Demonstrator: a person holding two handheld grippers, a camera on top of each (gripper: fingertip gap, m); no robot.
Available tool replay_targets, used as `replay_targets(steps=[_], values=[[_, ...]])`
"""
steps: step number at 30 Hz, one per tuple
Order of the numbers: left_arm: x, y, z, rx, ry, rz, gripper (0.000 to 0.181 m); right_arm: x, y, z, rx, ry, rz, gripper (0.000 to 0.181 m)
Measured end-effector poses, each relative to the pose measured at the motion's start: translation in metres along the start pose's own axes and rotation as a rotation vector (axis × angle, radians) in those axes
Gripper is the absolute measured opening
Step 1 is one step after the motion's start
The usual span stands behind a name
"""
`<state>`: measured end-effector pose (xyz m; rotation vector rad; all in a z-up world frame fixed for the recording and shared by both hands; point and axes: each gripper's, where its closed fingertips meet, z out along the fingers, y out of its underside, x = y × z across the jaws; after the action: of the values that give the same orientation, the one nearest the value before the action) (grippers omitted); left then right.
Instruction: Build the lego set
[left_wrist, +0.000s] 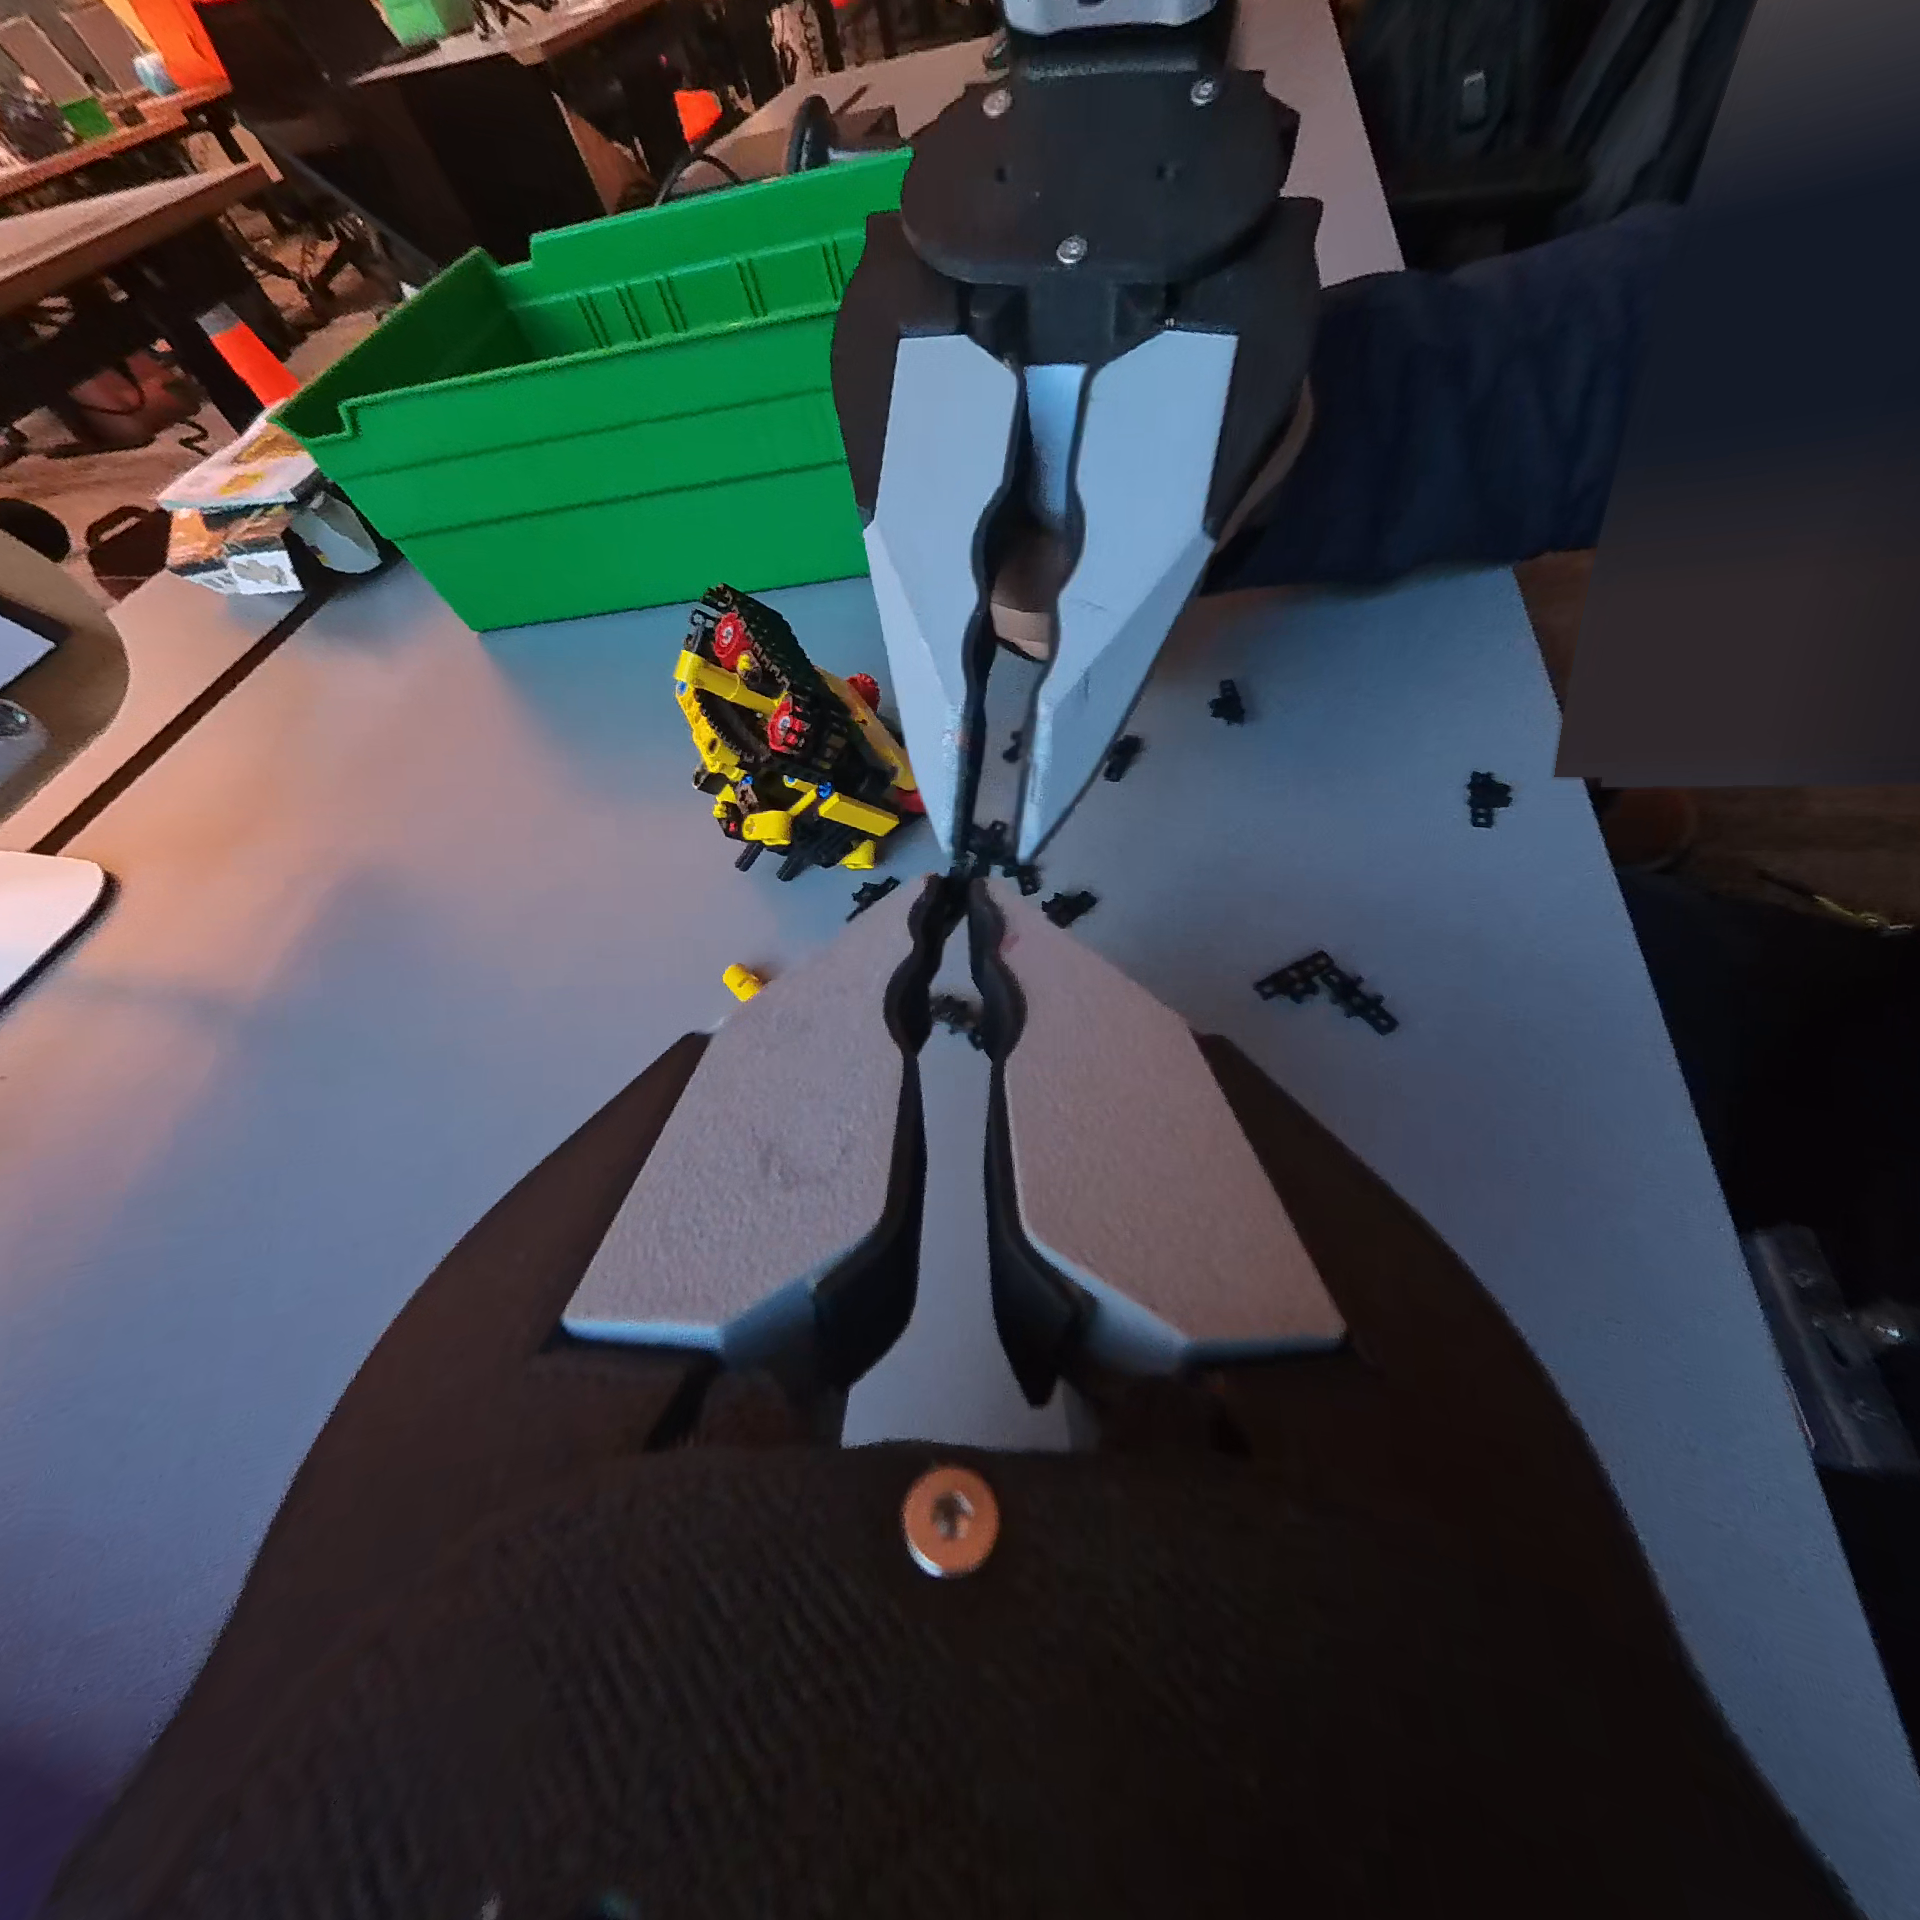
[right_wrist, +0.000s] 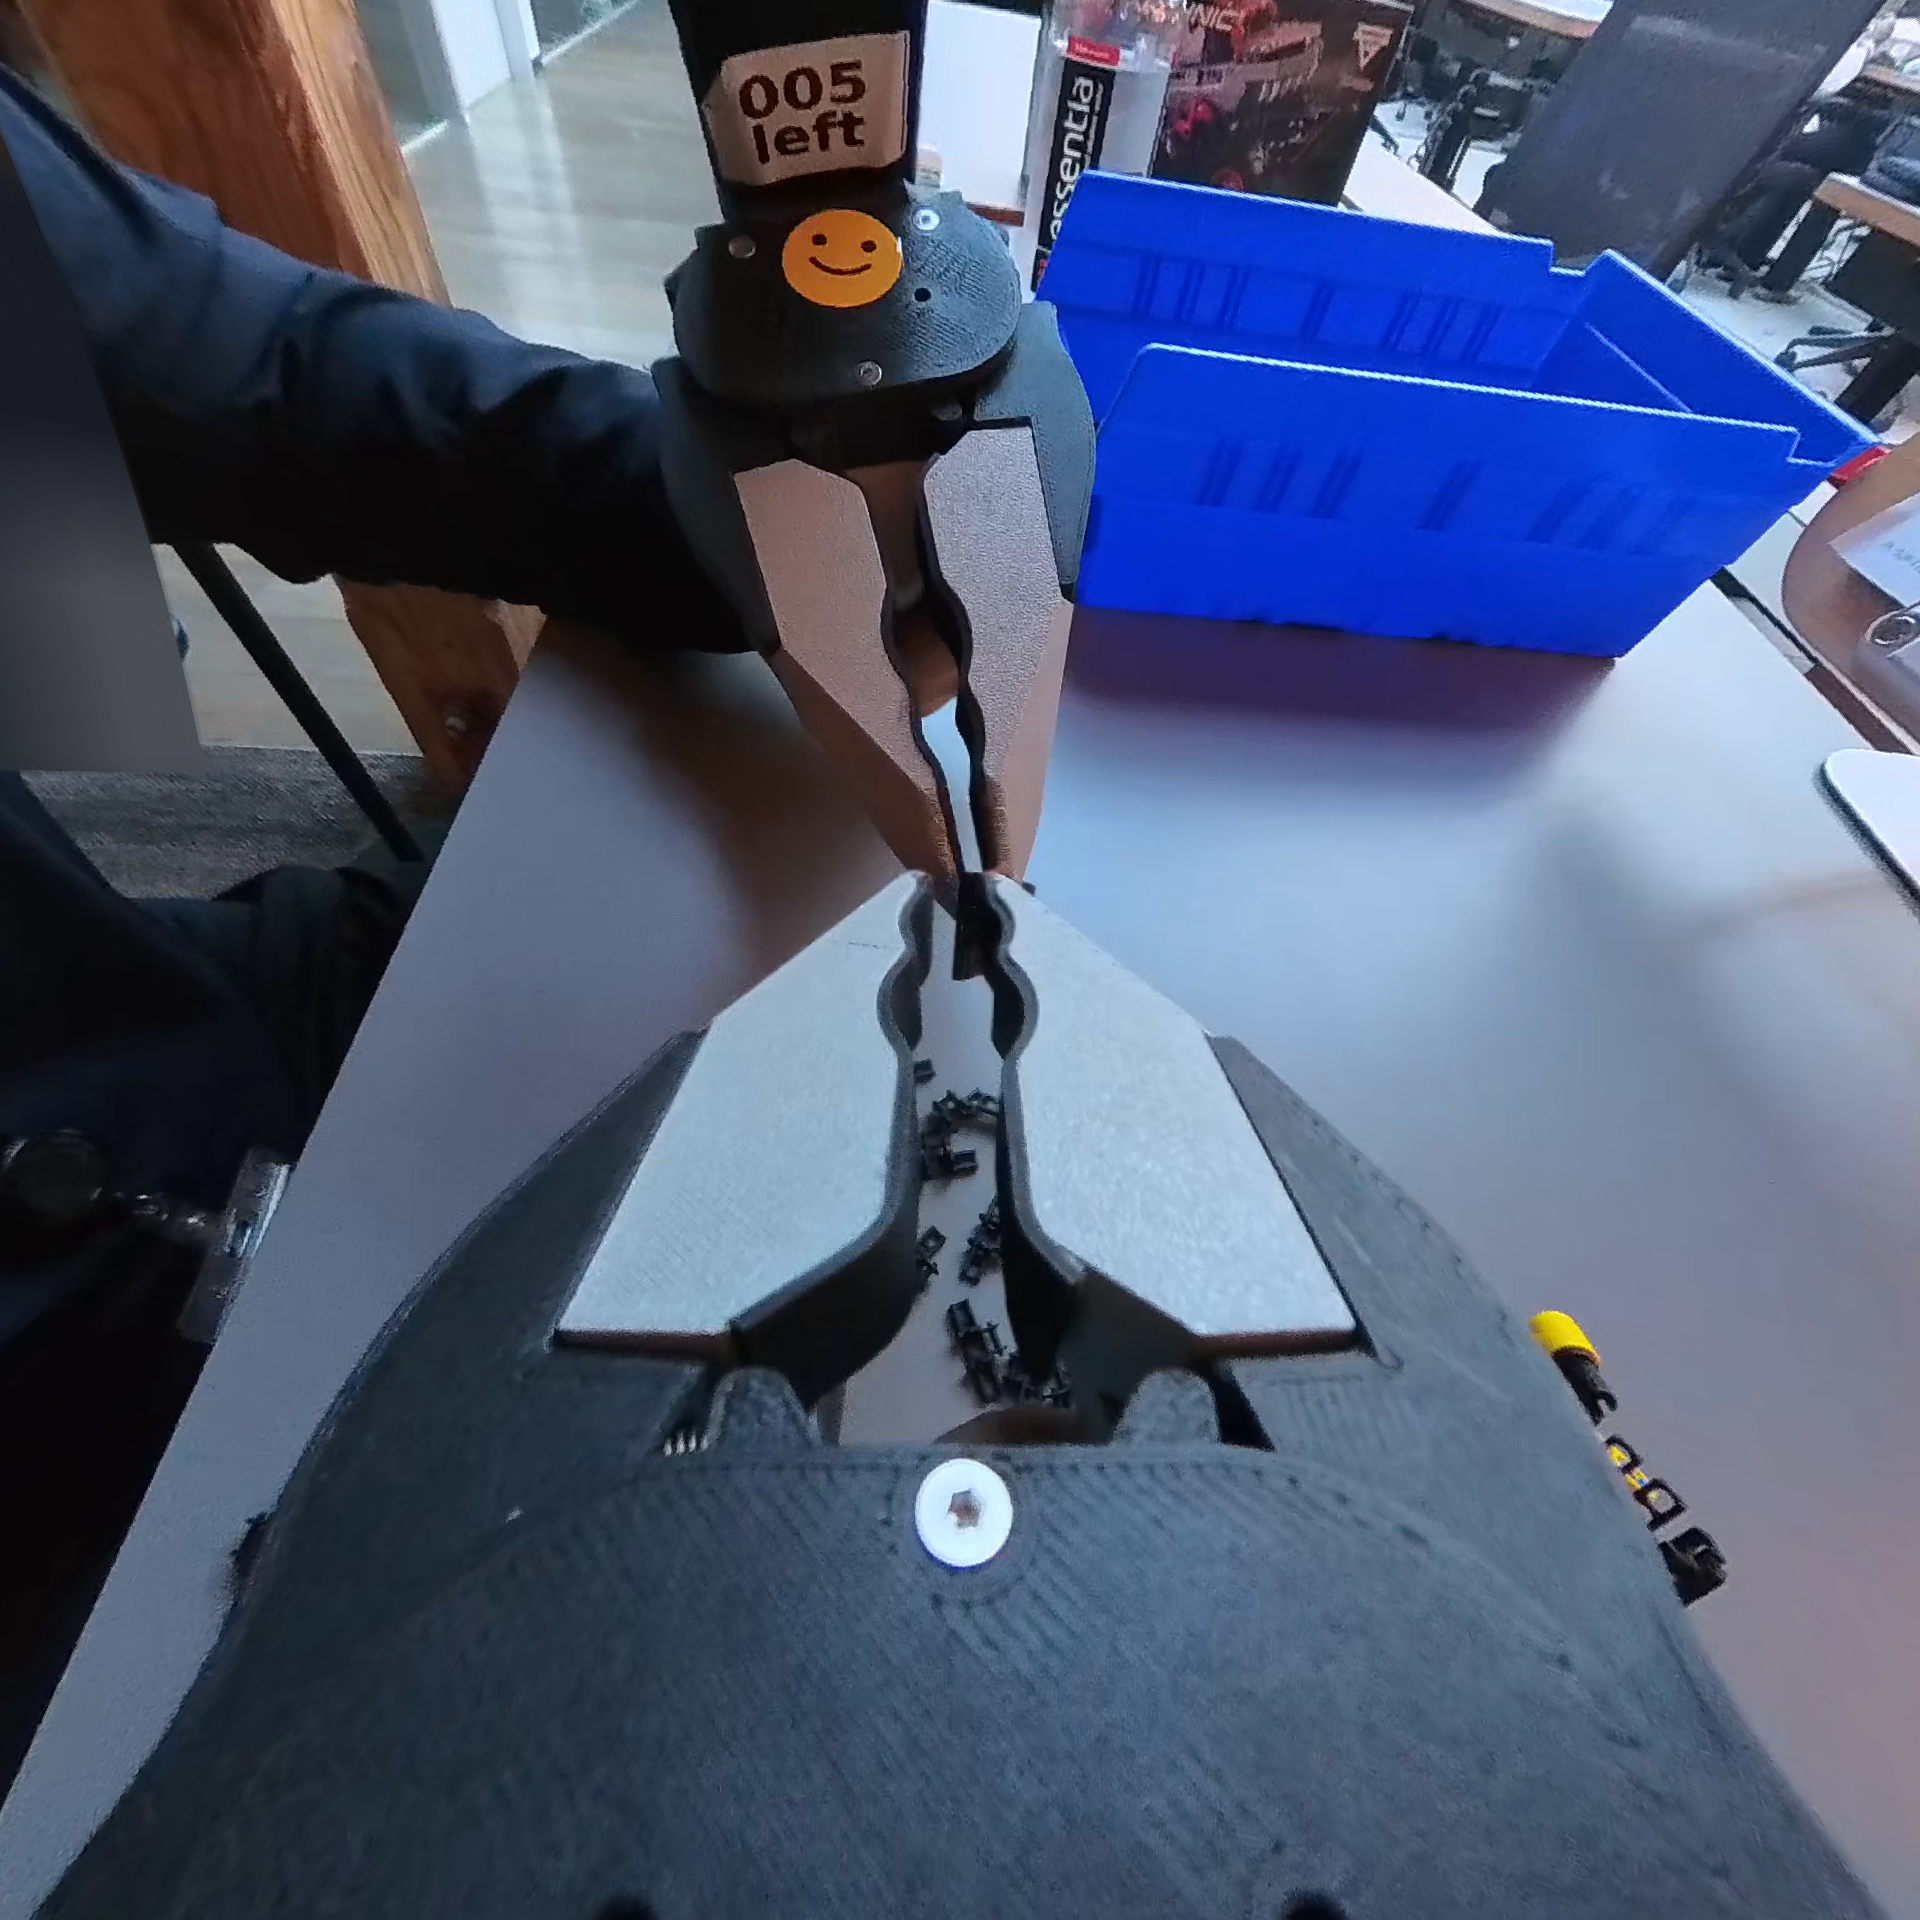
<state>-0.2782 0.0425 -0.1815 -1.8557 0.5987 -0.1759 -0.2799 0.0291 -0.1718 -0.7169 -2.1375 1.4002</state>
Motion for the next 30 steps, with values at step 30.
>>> replay_targets(steps=[30], values=[[-0.009,-0.011,-0.003,0.068,-0.074,-0.017,0.000,0.018,-0.005,-0.003,0.042,0.067,0.043,0.014]])
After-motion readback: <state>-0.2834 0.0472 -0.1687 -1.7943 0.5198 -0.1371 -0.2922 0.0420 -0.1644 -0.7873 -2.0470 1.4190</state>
